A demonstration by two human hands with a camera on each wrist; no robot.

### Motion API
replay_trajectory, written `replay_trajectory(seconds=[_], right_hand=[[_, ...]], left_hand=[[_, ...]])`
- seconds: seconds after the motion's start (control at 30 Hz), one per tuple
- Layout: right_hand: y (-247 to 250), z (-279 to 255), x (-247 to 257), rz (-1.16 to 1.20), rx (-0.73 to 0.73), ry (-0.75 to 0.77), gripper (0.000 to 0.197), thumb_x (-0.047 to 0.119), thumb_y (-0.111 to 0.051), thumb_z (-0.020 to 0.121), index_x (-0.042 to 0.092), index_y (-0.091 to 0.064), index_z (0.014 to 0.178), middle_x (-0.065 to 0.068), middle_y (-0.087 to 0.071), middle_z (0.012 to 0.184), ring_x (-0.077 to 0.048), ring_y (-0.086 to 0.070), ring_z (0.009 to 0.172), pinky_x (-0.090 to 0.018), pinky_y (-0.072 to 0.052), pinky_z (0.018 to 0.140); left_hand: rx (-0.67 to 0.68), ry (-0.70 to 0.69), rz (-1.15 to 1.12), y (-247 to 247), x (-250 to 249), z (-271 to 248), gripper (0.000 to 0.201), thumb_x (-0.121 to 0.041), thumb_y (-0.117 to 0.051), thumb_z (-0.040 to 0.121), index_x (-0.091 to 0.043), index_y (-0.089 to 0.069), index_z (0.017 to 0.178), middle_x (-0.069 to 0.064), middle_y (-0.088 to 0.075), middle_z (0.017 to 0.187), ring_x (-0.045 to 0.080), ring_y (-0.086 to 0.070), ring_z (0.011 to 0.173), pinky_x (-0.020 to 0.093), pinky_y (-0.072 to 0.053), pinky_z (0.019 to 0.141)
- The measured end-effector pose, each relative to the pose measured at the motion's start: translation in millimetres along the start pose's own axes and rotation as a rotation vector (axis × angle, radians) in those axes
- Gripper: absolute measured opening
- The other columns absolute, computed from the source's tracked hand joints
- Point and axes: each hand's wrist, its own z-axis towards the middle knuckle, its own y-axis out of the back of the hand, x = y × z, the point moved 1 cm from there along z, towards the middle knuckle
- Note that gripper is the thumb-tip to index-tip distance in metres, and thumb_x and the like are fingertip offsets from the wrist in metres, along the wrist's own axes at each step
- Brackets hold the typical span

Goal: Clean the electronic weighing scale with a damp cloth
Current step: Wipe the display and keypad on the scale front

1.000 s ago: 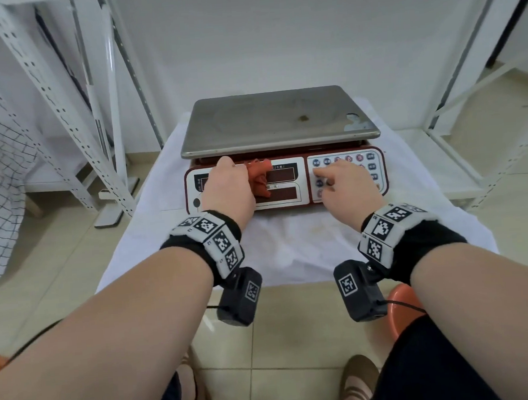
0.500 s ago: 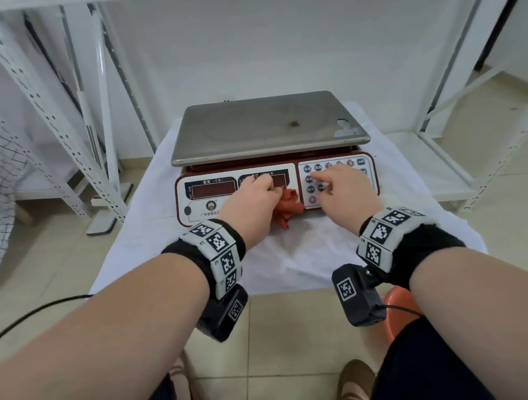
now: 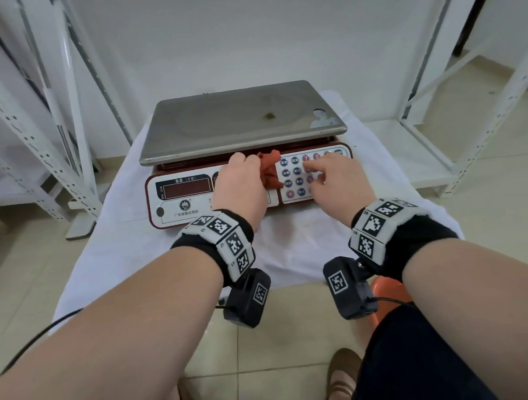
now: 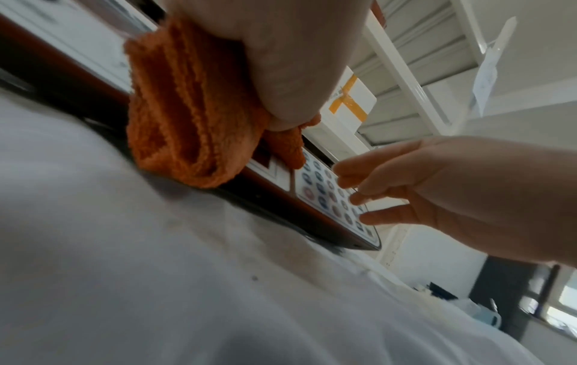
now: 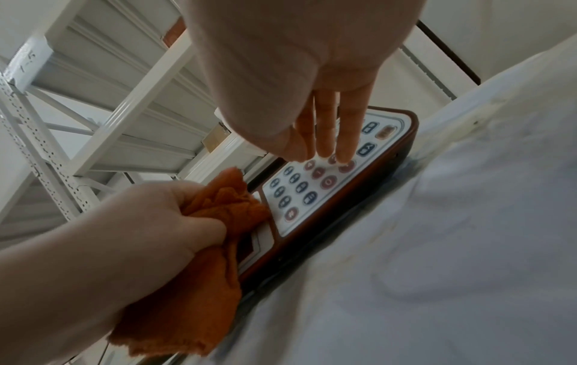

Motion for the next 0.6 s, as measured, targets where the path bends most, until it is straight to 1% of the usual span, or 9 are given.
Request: replay_trajectory(seconds=[0.07, 0.13, 0.23, 0.3, 0.4, 0.47, 0.53, 0.6], right_hand=[[-1, 1, -3, -0.001, -0.005, 0.004, 0.042, 0.008, -0.049, 0.086, 0.017, -0.062, 0.125, -0.009, -0.061, 0.118, -0.025, -0.054, 0.111, -0.028, -0.039, 0.094], [-1, 0, -3, 0.007, -0.008, 0.012, 0.044, 0.006, -0.048, 0.084, 0.019, -0.064, 0.122, -0.009, -0.061, 0.114, -0.025, -0.054, 0.108, -0.028, -0.039, 0.092], [0, -1, 0, 0.037, -0.008, -0.008, 0.044, 0.005, -0.049, 0.083, 0.017, -0.063, 0.122, -0.011, -0.06, 0.121, -0.025, -0.053, 0.114, -0.029, -0.038, 0.098], [-1, -2, 4, 0.023, 0.002, -0.012, 0.044, 0.006, -0.048, 0.084, 0.017, -0.062, 0.124, -0.01, -0.058, 0.125, -0.025, -0.052, 0.118, -0.029, -0.037, 0.102], [-2, -2, 8, -0.007, 0.018, -0.018, 0.043, 0.008, -0.048, 0.087, 0.019, -0.059, 0.128, -0.009, -0.057, 0.129, -0.023, -0.05, 0.12, -0.028, -0.034, 0.104], [-2, -4, 13, -0.023, 0.036, -0.018, 0.044, 0.007, -0.046, 0.088, 0.017, -0.058, 0.129, -0.01, -0.056, 0.129, -0.024, -0.049, 0.121, -0.029, -0.034, 0.104], [-3, -5, 19, -0.033, 0.047, -0.015, 0.045, 0.007, -0.046, 0.088, 0.017, -0.057, 0.13, -0.01, -0.055, 0.13, -0.024, -0.048, 0.122, -0.03, -0.035, 0.105], [-9, -4, 27, -0.031, 0.056, -0.016, 0.045, 0.007, -0.047, 0.088, 0.019, -0.057, 0.13, -0.009, -0.055, 0.13, -0.024, -0.049, 0.122, -0.032, -0.036, 0.104]], left_hand=[[0.051, -0.094, 0.031, -8, -10, 1, 0.03, 0.0, -0.043, 0.083, -0.007, -0.06, 0.106, 0.012, -0.053, 0.109, 0.031, -0.054, 0.098, 0.035, -0.041, 0.08], [0.112, -0.186, 0.041, -15, -14, 2, 0.035, 0.0, -0.043, 0.083, -0.009, -0.062, 0.111, 0.011, -0.053, 0.113, 0.031, -0.052, 0.102, 0.034, -0.041, 0.084], [0.21, -0.281, 0.037, -17, -10, 3, 0.041, -0.001, -0.044, 0.085, -0.016, -0.063, 0.118, 0.005, -0.053, 0.121, 0.028, -0.048, 0.109, 0.032, -0.039, 0.092], [0.278, -0.342, 0.069, -14, -4, 3, 0.044, 0.0, -0.044, 0.087, -0.019, -0.062, 0.121, 0.001, -0.052, 0.125, 0.027, -0.046, 0.11, 0.031, -0.037, 0.095], [0.342, -0.443, 0.084, -8, 6, 2, 0.043, 0.0, -0.048, 0.085, -0.021, -0.065, 0.118, -0.002, -0.056, 0.12, 0.027, -0.048, 0.106, 0.033, -0.039, 0.093], [0.38, -0.468, 0.12, -2, 16, 1, 0.041, -0.001, -0.051, 0.085, -0.021, -0.066, 0.117, -0.004, -0.056, 0.122, 0.026, -0.048, 0.105, 0.033, -0.039, 0.092], [0.411, -0.483, 0.162, 4, 29, -1, 0.04, -0.001, -0.051, 0.085, -0.021, -0.066, 0.117, -0.005, -0.055, 0.125, 0.025, -0.047, 0.106, 0.032, -0.038, 0.094], [0.41, -0.481, 0.158, 12, 46, -5, 0.036, -0.003, -0.055, 0.084, -0.02, -0.068, 0.113, -0.005, -0.057, 0.123, 0.025, -0.049, 0.107, 0.031, -0.038, 0.094]])
